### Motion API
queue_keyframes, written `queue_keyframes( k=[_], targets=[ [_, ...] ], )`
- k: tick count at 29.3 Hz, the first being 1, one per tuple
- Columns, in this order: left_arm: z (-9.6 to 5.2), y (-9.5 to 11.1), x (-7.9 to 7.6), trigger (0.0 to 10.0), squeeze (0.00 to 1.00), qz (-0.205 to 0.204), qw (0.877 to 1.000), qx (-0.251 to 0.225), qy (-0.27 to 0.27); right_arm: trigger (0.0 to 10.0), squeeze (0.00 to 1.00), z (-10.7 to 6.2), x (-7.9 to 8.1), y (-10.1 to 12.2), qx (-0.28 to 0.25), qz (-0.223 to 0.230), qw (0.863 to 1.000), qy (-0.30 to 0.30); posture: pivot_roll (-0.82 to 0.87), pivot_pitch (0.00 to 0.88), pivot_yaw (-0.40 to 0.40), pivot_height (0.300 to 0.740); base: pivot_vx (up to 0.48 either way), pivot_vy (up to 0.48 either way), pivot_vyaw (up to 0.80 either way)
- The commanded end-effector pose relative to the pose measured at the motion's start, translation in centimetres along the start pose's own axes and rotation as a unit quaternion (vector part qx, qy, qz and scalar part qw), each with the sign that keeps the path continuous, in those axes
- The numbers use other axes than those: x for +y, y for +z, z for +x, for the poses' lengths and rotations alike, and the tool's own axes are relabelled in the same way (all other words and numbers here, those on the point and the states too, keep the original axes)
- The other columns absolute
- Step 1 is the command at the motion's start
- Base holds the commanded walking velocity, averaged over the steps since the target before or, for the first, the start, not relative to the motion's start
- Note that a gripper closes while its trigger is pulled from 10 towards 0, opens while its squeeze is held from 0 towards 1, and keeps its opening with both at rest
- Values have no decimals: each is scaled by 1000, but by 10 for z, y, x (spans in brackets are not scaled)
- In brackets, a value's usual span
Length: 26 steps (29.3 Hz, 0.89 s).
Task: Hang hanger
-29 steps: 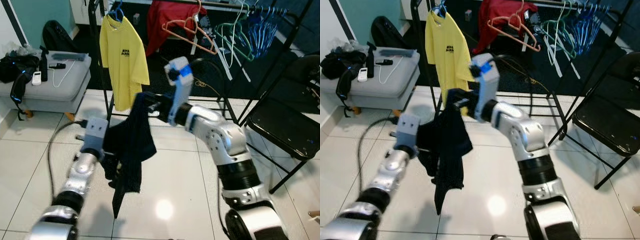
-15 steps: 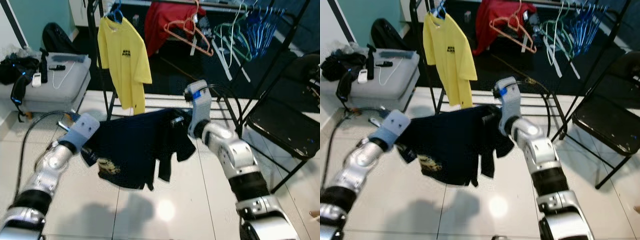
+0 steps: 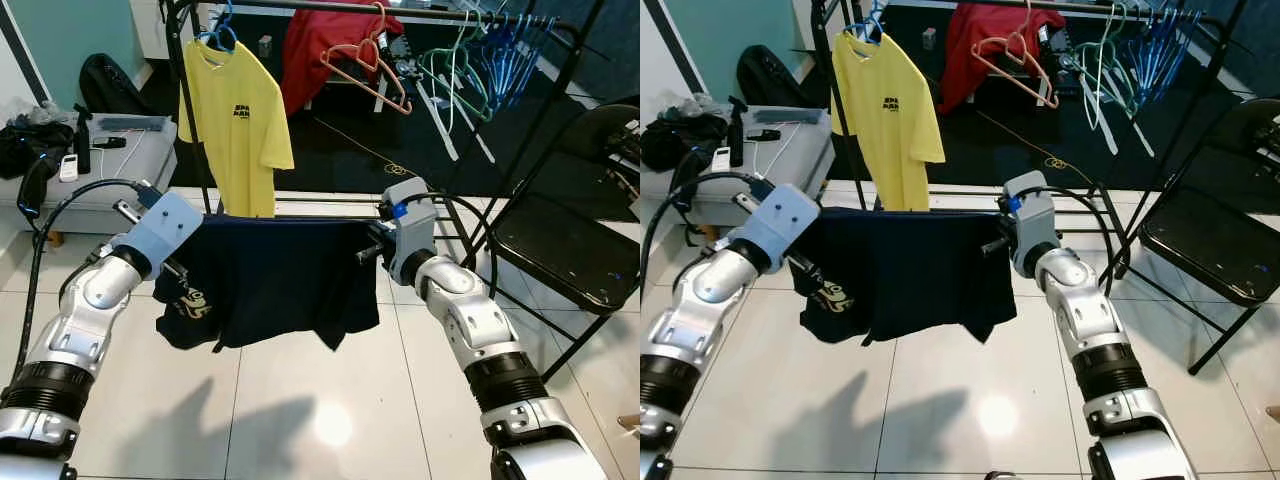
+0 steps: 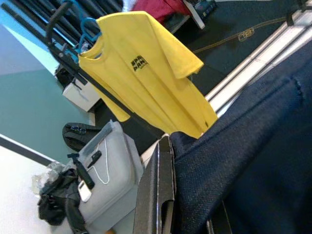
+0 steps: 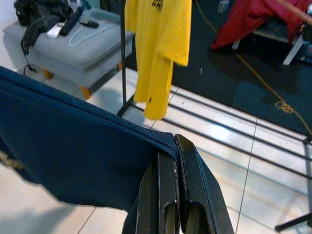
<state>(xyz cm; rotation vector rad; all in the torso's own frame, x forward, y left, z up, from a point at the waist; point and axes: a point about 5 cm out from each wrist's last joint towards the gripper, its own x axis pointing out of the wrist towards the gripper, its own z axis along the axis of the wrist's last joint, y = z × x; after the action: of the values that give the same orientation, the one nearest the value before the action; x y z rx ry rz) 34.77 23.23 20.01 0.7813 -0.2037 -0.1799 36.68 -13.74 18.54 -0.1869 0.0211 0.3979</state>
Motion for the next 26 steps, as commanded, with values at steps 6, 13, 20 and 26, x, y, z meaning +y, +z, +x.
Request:
queue_keyframes(
  k=[6, 13, 20, 26],
  targets=[
    [-9, -17, 31, 0, 0, 56, 995, 68, 44, 0, 0, -10, -37, 0, -11, -2, 996, -87, -27, 113, -17, 740, 0, 0, 0],
    [-9, -17, 29, 0, 0, 51, 995, 75, 40, 0, 0, -9, -39, 0, -12, -4, 996, -88, -28, 116, -18, 740, 0, 0, 0],
    [-7, -11, 27, 0, 0, 52, 996, 70, 30, 0, 0, -9, -36, -2, -13, -6, 996, -84, -26, 115, -17, 740, 0, 0, 0],
    [-5, -10, 28, 0, 0, 54, 996, 70, 32, 0, 0, -7, -36, -2, -17, -7, 996, -83, -27, 115, -16, 740, 0, 0, 0]
  ],
)
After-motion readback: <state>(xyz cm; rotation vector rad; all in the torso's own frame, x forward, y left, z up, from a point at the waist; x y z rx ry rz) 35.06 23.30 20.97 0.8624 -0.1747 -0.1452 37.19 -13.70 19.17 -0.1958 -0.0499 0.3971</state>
